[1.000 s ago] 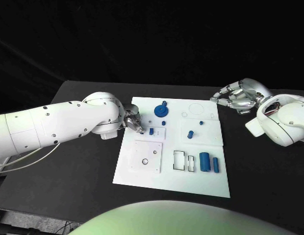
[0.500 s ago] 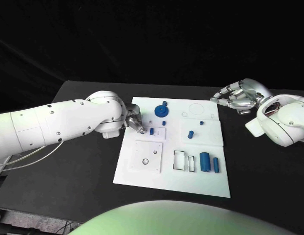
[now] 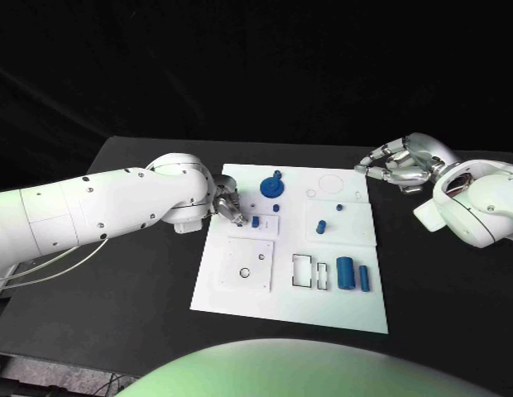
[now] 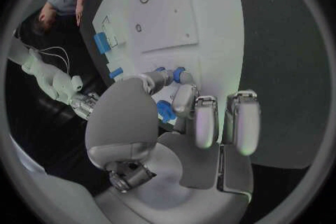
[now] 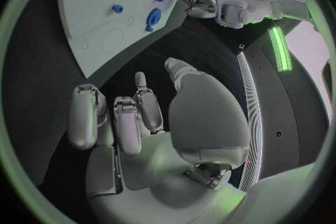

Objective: Assemble the parts on the task board

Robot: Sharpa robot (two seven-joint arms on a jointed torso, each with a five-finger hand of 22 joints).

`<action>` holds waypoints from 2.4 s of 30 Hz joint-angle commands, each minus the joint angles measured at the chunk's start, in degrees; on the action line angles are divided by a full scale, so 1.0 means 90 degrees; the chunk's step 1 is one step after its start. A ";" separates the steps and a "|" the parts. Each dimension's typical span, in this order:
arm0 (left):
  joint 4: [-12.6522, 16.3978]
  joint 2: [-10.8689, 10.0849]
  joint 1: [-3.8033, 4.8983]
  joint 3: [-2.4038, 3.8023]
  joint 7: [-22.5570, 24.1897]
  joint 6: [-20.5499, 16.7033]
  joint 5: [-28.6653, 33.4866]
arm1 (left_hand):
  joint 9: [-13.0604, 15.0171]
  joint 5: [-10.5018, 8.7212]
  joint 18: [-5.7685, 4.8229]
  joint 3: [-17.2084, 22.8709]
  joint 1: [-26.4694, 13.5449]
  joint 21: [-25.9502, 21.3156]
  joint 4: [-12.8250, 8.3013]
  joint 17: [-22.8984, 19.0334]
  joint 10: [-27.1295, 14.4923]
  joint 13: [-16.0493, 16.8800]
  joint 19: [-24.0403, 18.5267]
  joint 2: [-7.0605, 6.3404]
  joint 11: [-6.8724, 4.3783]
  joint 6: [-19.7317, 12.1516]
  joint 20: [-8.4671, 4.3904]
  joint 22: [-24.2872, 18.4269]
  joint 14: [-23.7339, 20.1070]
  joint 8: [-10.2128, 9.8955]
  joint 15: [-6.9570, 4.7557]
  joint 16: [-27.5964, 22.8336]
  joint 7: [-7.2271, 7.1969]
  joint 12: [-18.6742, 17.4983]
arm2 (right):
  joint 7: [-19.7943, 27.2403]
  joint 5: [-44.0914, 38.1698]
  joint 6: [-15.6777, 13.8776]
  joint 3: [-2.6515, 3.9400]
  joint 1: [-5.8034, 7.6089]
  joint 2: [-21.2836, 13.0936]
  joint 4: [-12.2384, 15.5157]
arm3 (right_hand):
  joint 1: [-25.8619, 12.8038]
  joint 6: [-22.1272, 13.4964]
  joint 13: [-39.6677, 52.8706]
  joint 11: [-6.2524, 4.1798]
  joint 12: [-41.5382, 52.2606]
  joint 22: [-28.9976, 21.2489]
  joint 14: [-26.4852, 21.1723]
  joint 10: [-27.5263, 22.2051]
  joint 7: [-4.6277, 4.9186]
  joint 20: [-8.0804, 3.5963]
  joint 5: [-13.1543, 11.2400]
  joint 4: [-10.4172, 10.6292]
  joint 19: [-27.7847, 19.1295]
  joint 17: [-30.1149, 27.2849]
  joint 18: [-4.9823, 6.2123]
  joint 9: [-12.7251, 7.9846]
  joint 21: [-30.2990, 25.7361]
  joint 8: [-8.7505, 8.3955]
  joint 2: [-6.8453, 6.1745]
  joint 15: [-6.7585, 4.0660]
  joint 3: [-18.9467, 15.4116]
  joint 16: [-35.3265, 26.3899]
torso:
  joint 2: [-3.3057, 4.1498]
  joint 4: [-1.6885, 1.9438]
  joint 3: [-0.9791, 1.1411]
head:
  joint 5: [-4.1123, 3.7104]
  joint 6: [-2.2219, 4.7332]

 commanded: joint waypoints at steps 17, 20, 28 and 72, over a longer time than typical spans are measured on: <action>-0.0153 0.0004 -0.0049 -0.0040 -0.0181 0.0072 0.0356 | -0.0185 -0.0319 -0.0004 0.1150 -0.0162 -0.0035 -0.1087 0.1677 -0.0087 -0.0128 0.0456 0.0152 0.0040 -0.0283 -0.0033 0.1548 0.0650 -0.0337 -0.0004 0.0023 0.0036 -0.0123 | 0.0014 -0.0033 0.0093 0.0000 -0.0005 -0.0003 0.0006 | -0.0011 -0.0054 0.0130 -0.0014 -0.0025 0.0887 0.0549 -0.0038 0.0006 0.0005 0.0039 0.0007 -0.0039 0.1291 0.0113 0.0012 -0.0034 0.0024 0.0061 0.0036 -0.0046 -0.0043 | -0.0006 0.0004 -0.0006 | -0.0001 0.0001; -0.0172 -0.0005 -0.0048 -0.0038 -0.0180 0.0072 0.0440 | -0.0185 -0.0366 -0.0003 0.1187 -0.0148 -0.0038 -0.1115 0.1677 -0.0100 -0.0145 0.0455 0.0206 0.0046 -0.0254 -0.0029 0.1548 0.0650 -0.0332 0.0001 0.0023 0.0045 -0.0142 | 0.0012 -0.0035 0.0095 0.0000 -0.0005 -0.0004 0.0007 | -0.0011 -0.0054 0.0130 -0.0014 -0.0025 0.0887 0.0549 -0.0038 0.0006 0.0005 0.0039 0.0007 -0.0039 0.1291 0.0113 0.0012 -0.0034 0.0024 0.0061 0.0036 -0.0046 -0.0043 | -0.0005 -0.0001 -0.0004 | -0.0003 0.0001; -0.0262 -0.0019 -0.0043 -0.0030 -0.0191 0.0133 0.0594 | -0.0154 -0.0625 -0.0001 0.1273 -0.0188 -0.0048 -0.1156 0.1677 -0.0124 -0.0147 0.0451 0.0273 0.0062 -0.0282 -0.0018 0.1548 0.0650 -0.0334 0.0015 0.0023 0.0067 -0.0147 | 0.0006 -0.0042 0.0104 0.0000 -0.0005 -0.0010 0.0013 | -0.0011 -0.0060 0.0130 -0.0013 -0.0025 0.0884 0.0549 -0.0039 0.0007 0.0005 0.0039 0.0009 -0.0044 0.1289 0.0115 0.0015 -0.0044 0.0025 0.0063 0.0036 -0.0053 -0.0044 | -0.0001 0.0003 -0.0003 | -0.0010 0.0001; -0.0280 -0.0127 0.0284 0.0066 -0.0133 0.0734 0.1175 | -0.0050 -0.0540 0.0001 0.1427 -0.0161 -0.0056 -0.1332 0.1677 -0.0127 -0.0140 0.0449 0.0310 0.0052 -0.0246 -0.0019 0.1550 0.0650 -0.0238 0.0008 0.0023 0.0068 -0.0132 | 0.0001 -0.0055 0.0098 0.0000 -0.0005 -0.0002 0.0003 | -0.0011 -0.0060 0.0130 -0.0013 -0.0025 0.0884 0.0549 -0.0039 0.0007 0.0005 0.0039 0.0009 -0.0044 0.1289 0.0115 0.0015 -0.0044 0.0025 0.0063 0.0036 -0.0053 -0.0044 | -0.0010 0.0011 -0.0005 | -0.0005 0.0001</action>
